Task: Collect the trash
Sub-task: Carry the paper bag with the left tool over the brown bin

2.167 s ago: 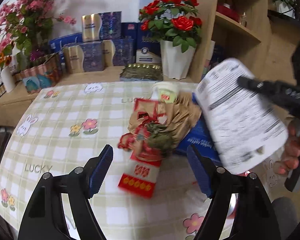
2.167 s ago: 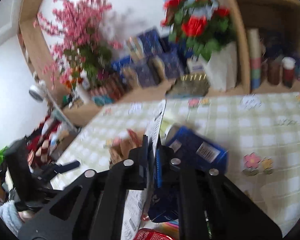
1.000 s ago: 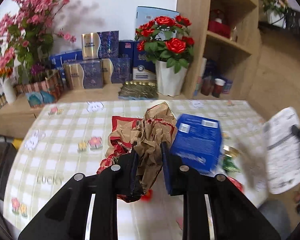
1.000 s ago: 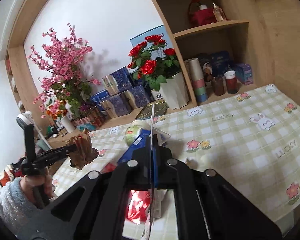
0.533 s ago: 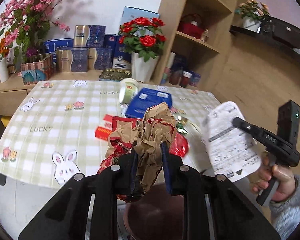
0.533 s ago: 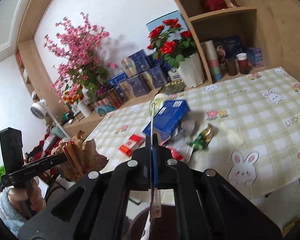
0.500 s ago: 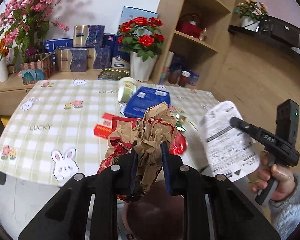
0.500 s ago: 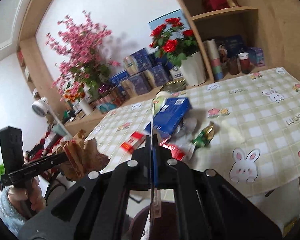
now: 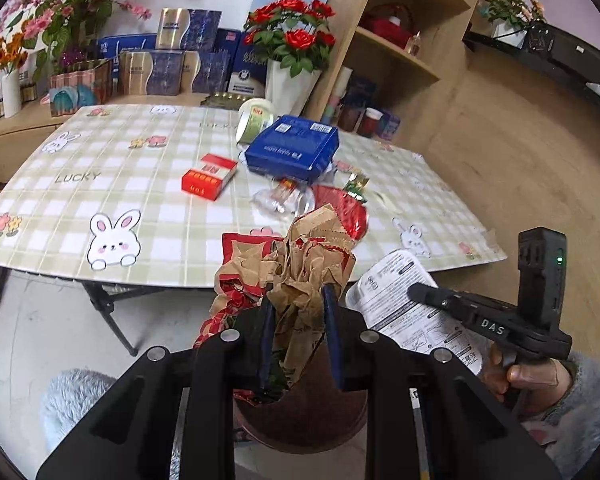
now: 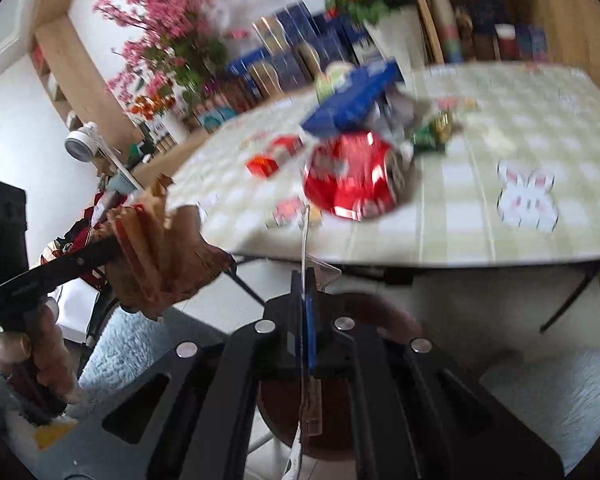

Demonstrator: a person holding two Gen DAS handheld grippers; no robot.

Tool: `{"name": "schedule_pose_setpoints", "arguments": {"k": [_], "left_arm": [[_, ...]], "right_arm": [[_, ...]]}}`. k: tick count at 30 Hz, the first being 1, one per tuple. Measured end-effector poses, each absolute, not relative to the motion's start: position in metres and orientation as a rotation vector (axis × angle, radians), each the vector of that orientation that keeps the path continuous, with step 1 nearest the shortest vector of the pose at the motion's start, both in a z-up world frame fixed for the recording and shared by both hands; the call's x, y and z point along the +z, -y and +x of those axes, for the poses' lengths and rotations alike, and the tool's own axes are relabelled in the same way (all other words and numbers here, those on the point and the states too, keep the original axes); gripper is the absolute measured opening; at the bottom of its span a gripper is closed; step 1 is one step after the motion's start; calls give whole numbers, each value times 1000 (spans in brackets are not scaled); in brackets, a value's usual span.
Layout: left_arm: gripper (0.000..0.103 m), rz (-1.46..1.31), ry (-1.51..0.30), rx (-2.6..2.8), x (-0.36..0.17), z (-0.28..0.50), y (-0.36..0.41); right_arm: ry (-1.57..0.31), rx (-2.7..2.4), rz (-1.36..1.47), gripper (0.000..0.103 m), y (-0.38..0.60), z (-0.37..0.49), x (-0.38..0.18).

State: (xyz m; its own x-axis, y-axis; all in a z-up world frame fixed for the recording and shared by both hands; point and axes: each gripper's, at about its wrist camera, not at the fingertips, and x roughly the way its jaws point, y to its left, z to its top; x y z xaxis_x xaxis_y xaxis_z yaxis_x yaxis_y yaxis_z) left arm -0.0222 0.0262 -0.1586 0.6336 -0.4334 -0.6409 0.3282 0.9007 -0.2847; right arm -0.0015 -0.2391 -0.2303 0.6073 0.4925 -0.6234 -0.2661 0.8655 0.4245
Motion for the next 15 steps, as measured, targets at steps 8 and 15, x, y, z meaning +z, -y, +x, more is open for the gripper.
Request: {"name": "schedule_pose_setpoints", "arguments": {"k": [8,15], "left_arm": [[24,-122,-804,-428,-179,-18,-22],[24,-75,-818,-442,-188,-14,-15]], "right_arm": [[-907,384,325,6,240,10,-260],[-958,332,371,6,249,16,-275]]}}
